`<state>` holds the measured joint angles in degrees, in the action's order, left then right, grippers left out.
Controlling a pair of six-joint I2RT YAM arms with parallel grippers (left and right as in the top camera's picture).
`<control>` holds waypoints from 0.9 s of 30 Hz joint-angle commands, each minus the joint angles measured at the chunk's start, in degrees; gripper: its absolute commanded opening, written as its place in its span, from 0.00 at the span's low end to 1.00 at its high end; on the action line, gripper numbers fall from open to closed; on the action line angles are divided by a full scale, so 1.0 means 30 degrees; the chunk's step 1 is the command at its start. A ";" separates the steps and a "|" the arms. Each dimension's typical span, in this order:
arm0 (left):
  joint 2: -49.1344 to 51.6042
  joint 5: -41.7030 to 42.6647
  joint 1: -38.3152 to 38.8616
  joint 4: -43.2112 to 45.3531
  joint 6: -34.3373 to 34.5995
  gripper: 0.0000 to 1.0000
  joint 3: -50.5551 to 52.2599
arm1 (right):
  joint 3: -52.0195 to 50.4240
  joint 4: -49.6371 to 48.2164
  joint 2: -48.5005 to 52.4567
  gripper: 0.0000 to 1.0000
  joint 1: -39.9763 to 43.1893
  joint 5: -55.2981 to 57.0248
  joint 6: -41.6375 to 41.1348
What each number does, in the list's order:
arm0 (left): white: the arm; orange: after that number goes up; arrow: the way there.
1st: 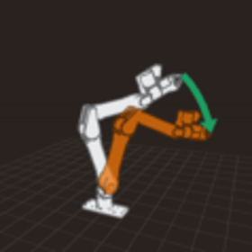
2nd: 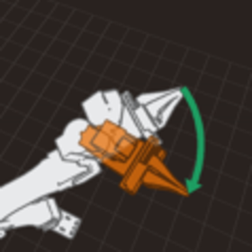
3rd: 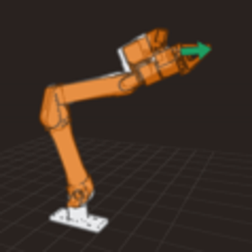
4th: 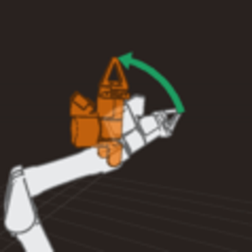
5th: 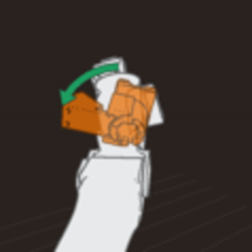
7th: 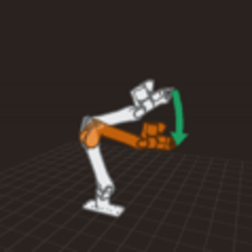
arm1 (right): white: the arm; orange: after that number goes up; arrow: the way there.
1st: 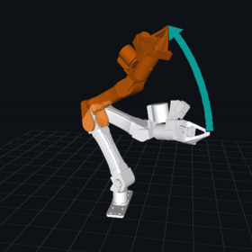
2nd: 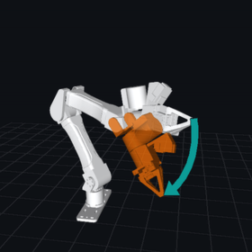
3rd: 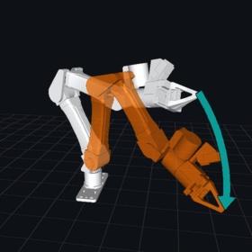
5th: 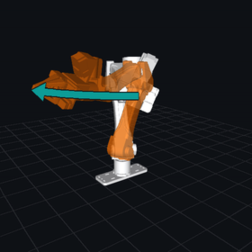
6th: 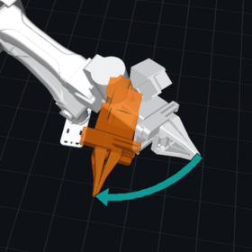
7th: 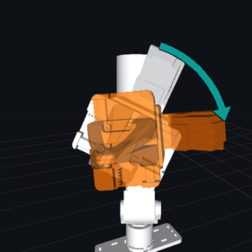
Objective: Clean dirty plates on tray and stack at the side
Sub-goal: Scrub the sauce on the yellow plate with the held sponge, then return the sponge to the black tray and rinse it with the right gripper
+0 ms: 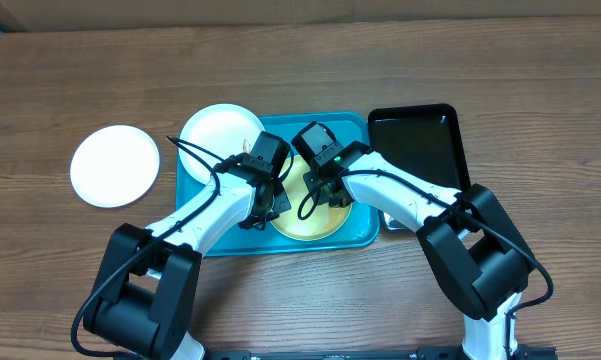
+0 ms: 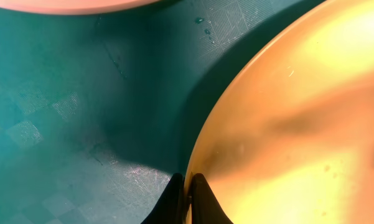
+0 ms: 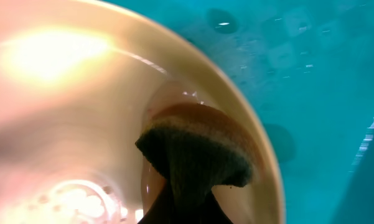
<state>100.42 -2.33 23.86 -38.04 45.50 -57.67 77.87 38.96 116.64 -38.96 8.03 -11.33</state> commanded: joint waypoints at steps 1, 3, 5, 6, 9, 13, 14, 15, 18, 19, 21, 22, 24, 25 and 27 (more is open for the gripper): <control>0.0175 -0.0408 -0.0051 -0.0095 -0.0095 0.04 0.0175 | -0.0226 0.0087 0.0918 0.04 -0.0182 -0.3373 -0.0379; 0.0175 -0.0415 -0.0051 -0.0095 -0.0102 0.04 0.0175 | -0.0226 0.0095 0.0918 0.04 -0.0182 -0.3585 -0.0379; 0.0175 -0.0415 -0.0051 -0.0095 -0.0102 0.04 0.0175 | -0.0226 0.0109 0.0918 0.04 -0.0182 -0.3592 -0.0379; 0.0175 -0.0415 -0.0051 -0.0095 -0.0102 0.04 0.0175 | -0.0226 0.0102 0.0918 0.04 -0.0182 -0.3657 -0.0379; 0.0175 -0.0408 -0.0051 -0.0102 -0.0102 0.04 0.0175 | -0.0219 0.0000 0.0918 0.04 -0.0182 -0.4320 -0.0379; 0.0175 -0.0408 -0.0051 -0.0095 -0.0095 0.04 0.0175 | -0.0197 -0.0423 0.0918 0.04 -0.0102 -0.6054 -0.0372; 0.0175 -0.0408 -0.0051 -0.0102 -0.0102 0.04 0.0175 | -0.0160 -0.0481 0.0918 0.04 0.0015 -0.6615 -0.0372; 0.0175 -0.0408 -0.0051 -0.0102 -0.0102 0.04 0.0175 | -0.0117 -0.0503 0.0918 0.04 0.0138 -0.7191 -0.0372; 0.0175 -0.0408 -0.0051 -0.0131 -0.0102 0.04 0.0175 | 0.0357 -0.0226 0.0831 0.04 0.0889 -0.8779 -0.0277; 0.0175 -0.0408 -0.0051 -0.0153 -0.0102 0.04 0.0175 | 0.0561 -0.0080 0.0721 0.04 0.1231 -0.9326 -0.0233; 0.0175 -0.0408 -0.0051 -0.0168 -0.0102 0.04 0.0175 | 0.1005 0.0233 0.0408 0.04 0.2040 -1.0768 -0.0204; 0.0175 -0.0415 -0.0051 -0.0168 -0.0102 0.04 0.0175 | 0.1217 0.0357 0.0175 0.04 0.2521 -1.1591 -0.0022; 0.0175 -0.0415 -0.0051 -0.0160 -0.0102 0.04 0.0175 | 0.1574 0.0627 -0.0342 0.04 0.3570 -1.3639 0.0903; 0.0175 -0.0415 -0.0051 -0.0160 -0.0102 0.04 0.0175 | 0.1698 0.0721 -0.0605 0.04 0.4080 -1.4732 0.1188; 0.0175 -0.0415 -0.0051 -0.0160 -0.0102 0.04 0.0175 | 0.1829 0.0831 -0.1239 0.04 0.5180 -1.7282 0.1668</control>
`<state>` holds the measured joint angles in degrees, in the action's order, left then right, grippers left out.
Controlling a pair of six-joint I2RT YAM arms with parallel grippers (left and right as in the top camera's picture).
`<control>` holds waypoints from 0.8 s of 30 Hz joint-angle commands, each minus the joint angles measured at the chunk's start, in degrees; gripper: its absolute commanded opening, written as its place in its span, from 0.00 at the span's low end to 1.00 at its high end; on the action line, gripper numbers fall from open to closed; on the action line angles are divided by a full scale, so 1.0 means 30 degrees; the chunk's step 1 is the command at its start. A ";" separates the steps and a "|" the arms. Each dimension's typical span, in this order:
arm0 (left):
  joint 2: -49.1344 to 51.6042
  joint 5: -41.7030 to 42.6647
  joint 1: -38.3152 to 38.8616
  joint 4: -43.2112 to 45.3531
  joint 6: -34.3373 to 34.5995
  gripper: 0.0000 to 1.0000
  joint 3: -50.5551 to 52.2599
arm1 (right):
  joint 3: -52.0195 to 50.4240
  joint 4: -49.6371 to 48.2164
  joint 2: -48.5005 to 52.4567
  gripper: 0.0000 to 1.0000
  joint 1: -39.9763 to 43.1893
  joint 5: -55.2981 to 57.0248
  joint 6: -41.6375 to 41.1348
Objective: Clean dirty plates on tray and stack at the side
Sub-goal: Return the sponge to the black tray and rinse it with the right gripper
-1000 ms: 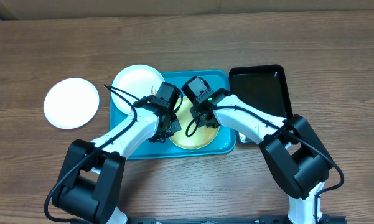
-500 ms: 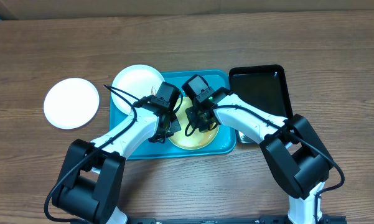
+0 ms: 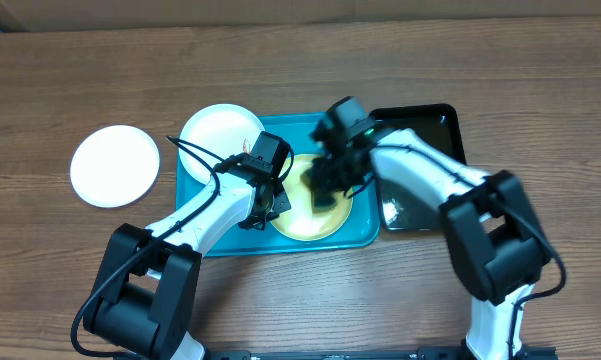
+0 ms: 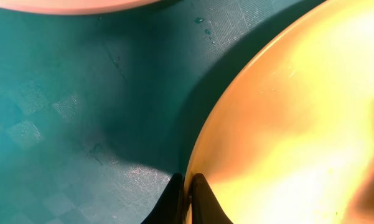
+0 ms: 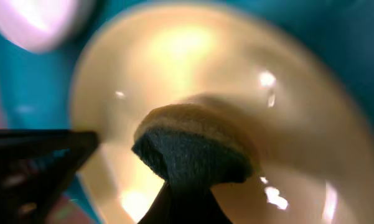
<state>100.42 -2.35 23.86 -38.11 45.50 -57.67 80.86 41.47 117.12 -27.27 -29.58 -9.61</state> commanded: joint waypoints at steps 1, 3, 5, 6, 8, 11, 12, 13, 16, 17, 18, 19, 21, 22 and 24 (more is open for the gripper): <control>0.0175 -0.0408 -0.0051 -0.0138 -0.0102 0.04 0.0175 | 0.0831 0.0066 -0.1698 0.04 0.1785 -0.5843 0.1384; 0.0175 -0.0401 -0.0051 -0.0131 -0.0095 0.04 0.0175 | 0.0831 0.0612 -0.2331 0.04 0.2863 -0.7155 0.1807; 0.0175 -0.0408 -0.0051 -0.0138 -0.0102 0.04 0.0175 | 0.0831 0.1676 -0.2841 0.04 0.3956 -0.7140 0.2222; 0.0175 -0.0408 -0.0051 -0.0138 -0.0102 0.04 0.0175 | 0.0831 0.2302 -0.2987 0.04 0.4452 -0.7002 0.2667; 0.0175 -0.0401 -0.0051 -0.0146 -0.0095 0.04 0.0175 | 0.0831 0.3759 -0.3118 0.04 0.5472 -0.5858 0.3322; 0.0175 -0.0401 -0.0051 -0.0138 -0.0102 0.04 0.0175 | 0.0641 0.5464 -0.3111 0.04 0.6630 -0.1953 0.3359; 0.0175 -0.0401 -0.0051 -0.0138 -0.0102 0.04 0.0175 | 0.0466 0.5748 -0.3111 0.04 0.6863 -0.0459 0.3351; 0.0175 -0.0408 -0.0051 -0.0131 -0.0102 0.04 0.0175 | 0.0153 0.6011 -0.3111 0.04 0.7125 0.1683 0.3228; 0.0175 -0.0408 -0.0051 -0.0124 -0.0095 0.04 0.0175 | -0.0758 0.5785 -0.3104 0.04 0.7286 0.5158 0.2521; 0.0175 -0.0401 -0.0051 -0.0109 -0.0095 0.04 0.0175 | -0.1151 0.5508 -0.3104 0.04 0.7278 0.6207 0.2178; 0.0175 -0.0401 -0.0051 -0.0087 -0.0095 0.04 0.0175 | -0.1632 0.5020 -0.3104 0.04 0.7278 0.7118 0.1800; 0.0175 -0.0386 -0.0051 -0.0073 -0.0095 0.04 0.0175 | -0.2084 0.4459 -0.3104 0.04 0.7278 0.7715 0.1523; 0.0175 -0.0342 -0.0051 -0.0073 -0.0095 0.04 0.0175 | -0.3075 0.2958 -0.3104 0.04 0.7278 0.8153 0.1326; 0.0175 -0.0342 -0.0051 -0.0073 -0.0095 0.04 0.0175 | -0.3483 0.2237 -0.3104 0.04 0.7278 0.8284 0.1333; 0.0175 -0.0350 -0.0051 -0.0080 -0.0102 0.04 0.0175 | -0.4320 0.0787 -0.3104 0.07 0.7278 0.8728 0.1326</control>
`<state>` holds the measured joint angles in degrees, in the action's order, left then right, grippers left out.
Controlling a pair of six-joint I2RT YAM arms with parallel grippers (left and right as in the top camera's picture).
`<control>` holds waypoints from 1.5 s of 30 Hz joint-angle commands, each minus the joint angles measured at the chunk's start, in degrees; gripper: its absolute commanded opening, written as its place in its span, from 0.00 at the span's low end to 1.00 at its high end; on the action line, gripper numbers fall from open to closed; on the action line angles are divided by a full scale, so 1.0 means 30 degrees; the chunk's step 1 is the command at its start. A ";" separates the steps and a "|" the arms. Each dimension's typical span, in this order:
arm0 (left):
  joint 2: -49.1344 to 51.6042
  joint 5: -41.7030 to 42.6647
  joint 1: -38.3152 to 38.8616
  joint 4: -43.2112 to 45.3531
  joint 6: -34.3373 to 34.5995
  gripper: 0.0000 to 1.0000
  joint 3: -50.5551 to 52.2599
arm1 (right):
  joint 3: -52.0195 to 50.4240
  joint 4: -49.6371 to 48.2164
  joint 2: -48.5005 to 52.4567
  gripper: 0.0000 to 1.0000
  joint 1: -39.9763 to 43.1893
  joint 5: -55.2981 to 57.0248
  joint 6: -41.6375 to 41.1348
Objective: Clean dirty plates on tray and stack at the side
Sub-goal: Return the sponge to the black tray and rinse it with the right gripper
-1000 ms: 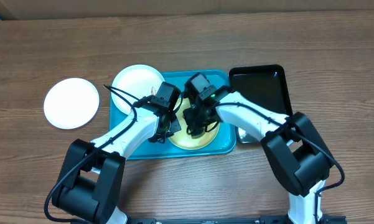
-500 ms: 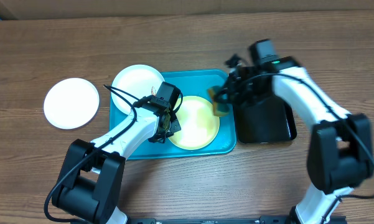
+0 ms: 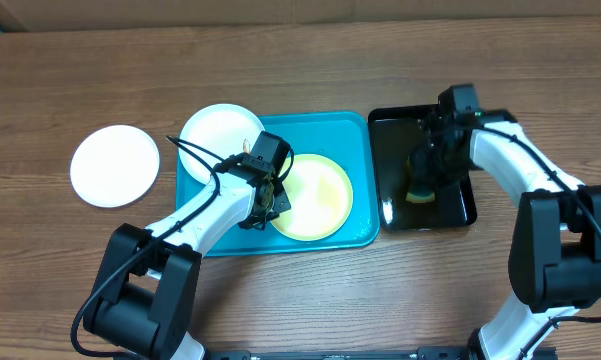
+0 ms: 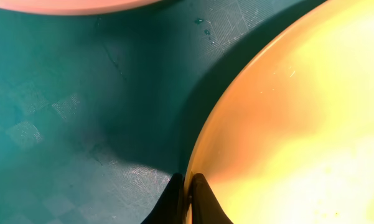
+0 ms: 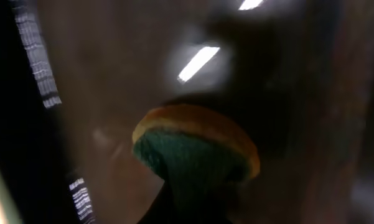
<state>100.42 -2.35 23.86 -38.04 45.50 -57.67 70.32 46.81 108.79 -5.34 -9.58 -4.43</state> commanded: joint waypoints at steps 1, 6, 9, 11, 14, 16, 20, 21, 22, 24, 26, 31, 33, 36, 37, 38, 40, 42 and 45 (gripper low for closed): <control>0.0175 -0.0350 -0.0051 -0.0102 -0.0102 0.04 0.0175 | -0.1100 -0.1530 -0.0328 0.10 -0.0029 0.2171 -0.0393; 0.0175 -0.0350 -0.0051 -0.0109 -0.0102 0.04 0.0175 | -0.1974 -0.2820 -0.0328 0.58 -0.0029 0.2178 -0.0393; 0.0175 -0.0350 -0.0051 -0.0102 -0.0102 0.04 0.0175 | -0.2004 -0.2754 -0.0328 0.64 -0.0036 0.2178 -0.0401; 0.0175 -0.0350 -0.0051 -0.0109 -0.0102 0.04 0.0175 | -0.2011 -0.2718 -0.0328 0.65 -0.0036 0.2178 -0.0393; 0.0175 -0.0350 -0.0051 -0.0117 -0.0102 0.04 0.0175 | -0.2149 -0.2725 -0.0328 0.64 -0.0036 0.2186 -0.0393; 0.0175 -0.0350 -0.0051 -0.0117 -0.0102 0.04 0.0175 | -0.2361 -0.2907 -0.0328 0.65 -0.0036 0.2186 -0.0393; 0.0175 -0.0350 -0.0051 -0.0168 -0.0102 0.04 0.0175 | -0.3220 -0.3687 -0.0328 0.66 -0.0036 0.2193 -0.0393; 0.0175 -0.0350 -0.0051 -0.0175 -0.0102 0.04 0.0175 | -0.3483 -0.3942 -0.0328 0.60 -0.0036 0.2193 -0.0393; 0.0175 -0.0350 -0.0051 -0.0168 -0.0102 0.04 0.0175 | -0.3723 -0.4146 -0.0328 0.45 -0.0036 0.2193 -0.0386; 0.0175 -0.0350 -0.0051 -0.0160 -0.0102 0.04 0.0175 | -0.3818 -0.4277 -0.0328 0.04 -0.0036 0.2193 -0.0386; 0.0175 -0.0350 -0.0051 -0.0160 -0.0102 0.04 0.0175 | -0.3665 -0.4291 -0.0335 0.13 -0.0029 0.2186 -0.0386; 0.0175 -0.0350 -0.0051 -0.0182 -0.0109 0.04 0.0175 | -0.2528 -0.2412 -0.0335 0.76 -0.0029 0.2164 -0.0386; 0.0175 -0.0350 -0.0051 -0.0175 -0.0102 0.04 0.0175 | -0.2397 -0.1785 -0.0335 0.78 -0.0029 0.2164 -0.0386; 0.0175 -0.0350 -0.0051 -0.0160 -0.0095 0.04 0.0175 | -0.2455 -0.0495 -0.0335 0.80 -0.0066 0.2113 -0.0393; 0.0175 -0.0342 -0.0051 -0.0160 -0.0102 0.04 0.0175 | -0.2455 -0.0073 -0.0335 0.66 -0.0073 0.2055 -0.0393; 0.0175 -0.0350 -0.0051 -0.0160 -0.0095 0.04 0.0175 | -0.2455 0.0240 -0.0335 0.42 -0.0073 0.2025 -0.0393; 0.0175 -0.0350 -0.0051 -0.0160 -0.0102 0.04 0.0175 | -0.2594 0.0328 -0.0335 0.35 -0.0066 0.2033 -0.0386; 0.0175 -0.0350 -0.0051 -0.0160 -0.0102 0.04 0.0175 | -0.2739 -0.0073 -0.0335 0.66 -0.0066 0.2055 -0.0379; 0.0160 -0.0342 -0.0058 -0.0328 -0.0102 0.04 0.0175 | -0.2419 -0.0168 -0.0335 0.78 0.0095 0.1785 -0.0605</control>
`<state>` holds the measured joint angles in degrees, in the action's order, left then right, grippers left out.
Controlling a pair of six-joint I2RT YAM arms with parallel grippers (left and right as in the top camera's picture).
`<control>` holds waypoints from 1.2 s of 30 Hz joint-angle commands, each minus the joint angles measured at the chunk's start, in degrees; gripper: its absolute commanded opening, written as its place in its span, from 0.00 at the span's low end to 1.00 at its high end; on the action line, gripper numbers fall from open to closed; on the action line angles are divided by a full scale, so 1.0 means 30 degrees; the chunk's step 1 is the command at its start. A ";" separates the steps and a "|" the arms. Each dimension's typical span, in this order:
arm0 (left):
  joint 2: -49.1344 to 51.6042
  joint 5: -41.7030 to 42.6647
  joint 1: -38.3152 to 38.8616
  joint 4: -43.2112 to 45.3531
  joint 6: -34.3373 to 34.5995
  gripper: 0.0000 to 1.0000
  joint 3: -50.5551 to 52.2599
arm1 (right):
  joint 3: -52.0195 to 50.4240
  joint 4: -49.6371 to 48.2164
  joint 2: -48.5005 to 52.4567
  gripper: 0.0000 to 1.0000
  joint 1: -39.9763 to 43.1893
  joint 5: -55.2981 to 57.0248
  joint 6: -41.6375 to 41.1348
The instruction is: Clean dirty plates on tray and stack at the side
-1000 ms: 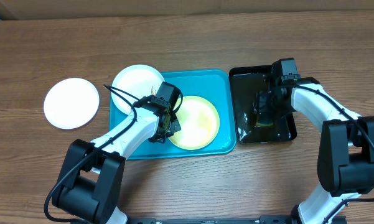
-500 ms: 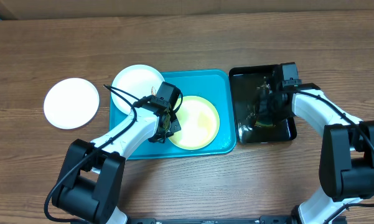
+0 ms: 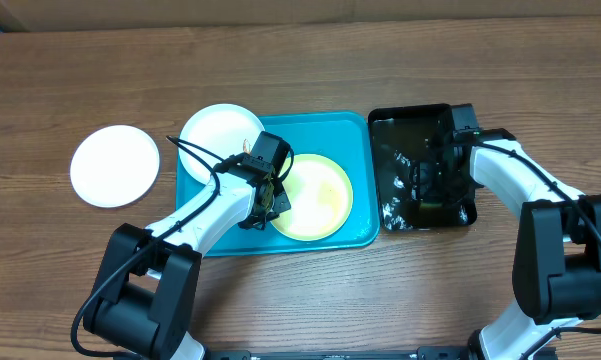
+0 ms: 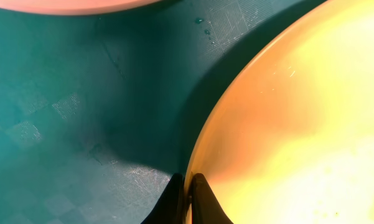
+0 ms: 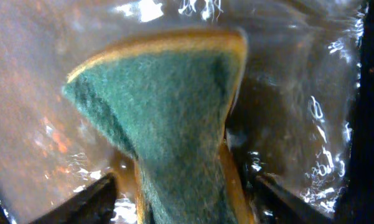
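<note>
A yellow plate (image 3: 320,195) lies in the teal tray (image 3: 340,125). My left gripper (image 3: 273,197) is shut on its left rim; in the left wrist view the two fingers (image 4: 188,186) pinch the plate's edge (image 4: 299,124). A white plate (image 3: 218,135) sits at the tray's back left corner. My right gripper (image 3: 432,185) is down in the black tray (image 3: 405,125) of water. The right wrist view shows it open (image 5: 183,186), with the green and yellow sponge (image 5: 168,124) lying loose in the water between the spread fingers.
Another white plate (image 3: 114,165) rests on the wooden table, left of the teal tray. The black tray stands right beside the teal tray's right edge. The white plate's rim (image 4: 68,5) shows at the top of the left wrist view.
My right gripper has opened and the sponge it held now lies free in the black tray's water. The left gripper still pinches the yellow plate's rim.
My right gripper first pressed the sponge on the yellow plate while the left held its rim. Then the sponge was above the plate. Then it was held in the black tray, and now it lies let go in the water.
</note>
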<state>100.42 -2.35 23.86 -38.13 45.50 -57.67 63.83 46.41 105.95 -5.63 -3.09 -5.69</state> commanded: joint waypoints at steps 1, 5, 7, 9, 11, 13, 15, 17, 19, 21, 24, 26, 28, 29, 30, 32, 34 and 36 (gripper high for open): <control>0.0138 -0.0350 -0.0058 -0.0350 -0.0102 0.04 0.0175 | 0.0066 0.0168 0.0612 0.81 0.0313 -0.0816 -0.0197; -0.0321 -0.0372 -0.0066 -0.0270 -0.0109 0.04 0.0168 | 0.1967 0.1326 0.0612 0.99 0.0903 -0.2076 -0.0189; -0.0743 -0.0364 -0.0087 -0.0233 -0.0146 0.04 0.0131 | 0.2973 0.2171 0.0612 1.00 0.1158 -0.2062 -0.0182; -0.1260 -0.0364 -0.0117 -0.0226 -0.0503 0.04 0.0007 | 0.3803 0.2922 0.0612 1.00 0.1311 -0.2047 -0.0175; -0.1741 -0.0357 -0.0204 -0.0248 -0.0787 0.04 -0.0168 | 0.4430 0.3468 0.0612 1.00 0.1472 -0.2004 -0.0175; -0.2171 -0.0313 -0.0379 -0.0299 -0.0816 0.04 -0.0255 | 0.4991 0.3891 0.0612 1.00 0.1588 -0.2004 -0.0175; -0.2601 -0.0029 -0.0721 -0.0386 -0.0903 0.04 -0.0262 | 0.5421 0.4167 0.0612 1.00 0.1661 -0.1996 -0.0175; -0.2929 0.0386 -0.1064 -0.0408 -0.1392 0.04 -0.0262 | 0.5646 0.4197 0.0612 1.00 0.1668 -0.1996 -0.0168; -0.3198 0.0525 -0.1392 -0.0583 -0.1690 0.04 -0.0328 | 0.5697 0.4058 0.0612 1.00 0.1683 -0.1982 -0.0168; -0.3439 0.0525 -0.1763 -0.0867 -0.1792 0.04 -0.0532 | 0.5719 0.3854 0.0612 1.00 0.1712 -0.1872 -0.0175; -0.3665 0.1027 -0.2142 -0.0954 -0.2259 0.04 -0.0816 | 0.5778 0.3614 0.0612 1.00 0.1880 -0.1727 -0.0175; -0.3745 0.1464 -0.2331 -0.1027 -0.2645 0.04 -0.1129 | 0.5850 0.3439 0.0612 1.00 0.2120 -0.1537 -0.0182; -0.3759 0.1588 -0.2448 -0.1355 -0.2776 0.04 -0.1683 | 0.6011 0.3279 0.0612 1.00 0.2550 -0.1552 -0.0182; -0.3767 0.1588 -0.2477 -0.1457 -0.2849 0.04 -0.1931 | 0.6047 0.3184 0.0612 1.00 0.2725 -0.1545 -0.0189; -0.3767 0.1654 -0.2484 -0.1545 -0.3009 0.04 -0.2237 | 0.6098 0.3024 0.0612 1.00 0.2951 -0.1530 -0.0197; -0.3767 0.1916 -0.2477 -0.1668 -0.3126 0.04 -0.2769 | 0.6105 0.2586 0.0612 1.00 0.3402 -0.1188 -0.0729; -0.3767 0.2543 -0.2477 -0.1741 -0.3198 0.04 -0.3315 | 0.6105 0.2171 0.0612 1.00 0.3949 -0.0517 -0.1311; -0.3767 0.3118 -0.2477 -0.1734 -0.3257 0.04 -0.3818 | 0.6105 0.1945 0.0612 1.00 0.4473 0.0087 -0.1399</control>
<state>90.80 3.03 16.75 -43.31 37.45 -65.84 80.58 52.93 107.87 5.78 -6.42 -7.94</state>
